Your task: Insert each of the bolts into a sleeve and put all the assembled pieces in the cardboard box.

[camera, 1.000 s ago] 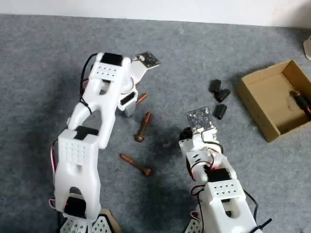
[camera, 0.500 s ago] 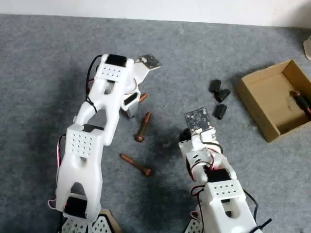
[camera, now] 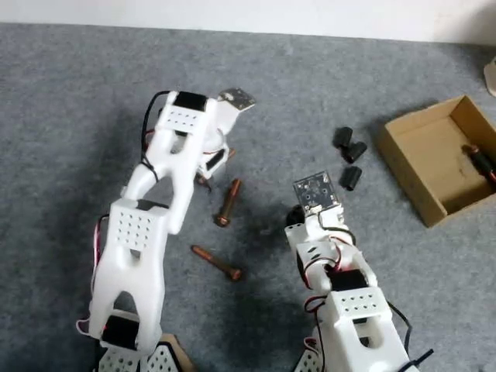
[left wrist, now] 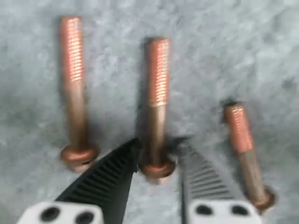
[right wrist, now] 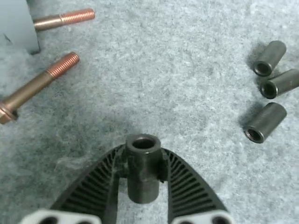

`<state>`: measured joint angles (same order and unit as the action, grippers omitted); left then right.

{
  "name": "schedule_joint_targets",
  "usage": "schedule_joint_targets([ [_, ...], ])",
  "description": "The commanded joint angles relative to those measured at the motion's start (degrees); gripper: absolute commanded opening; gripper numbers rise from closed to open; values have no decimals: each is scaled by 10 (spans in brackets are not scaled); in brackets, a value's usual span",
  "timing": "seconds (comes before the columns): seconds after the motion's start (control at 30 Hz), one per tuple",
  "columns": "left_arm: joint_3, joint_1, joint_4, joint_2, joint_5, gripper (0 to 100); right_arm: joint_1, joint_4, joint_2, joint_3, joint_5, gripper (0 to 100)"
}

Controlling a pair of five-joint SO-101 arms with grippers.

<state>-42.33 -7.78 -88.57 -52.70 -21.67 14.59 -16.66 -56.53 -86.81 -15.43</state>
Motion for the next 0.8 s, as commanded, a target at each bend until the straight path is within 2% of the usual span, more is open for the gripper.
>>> schedule_joint_targets([
  [0.0,-48,5,26,0,37,27,7,15,-19,6,-7,4],
  [0.23,-92,54,29,0,156,6,7,15,-19,6,-7,4],
  [0.43,-112,70,22,4,315,6,7,15,-19,6,-7,4],
  [0.57,-113,69,-25,4,426,6,6,15,-19,6,-7,4],
  [0.77,-128,56,-116,5,535,6,4,15,-19,6,-7,4],
])
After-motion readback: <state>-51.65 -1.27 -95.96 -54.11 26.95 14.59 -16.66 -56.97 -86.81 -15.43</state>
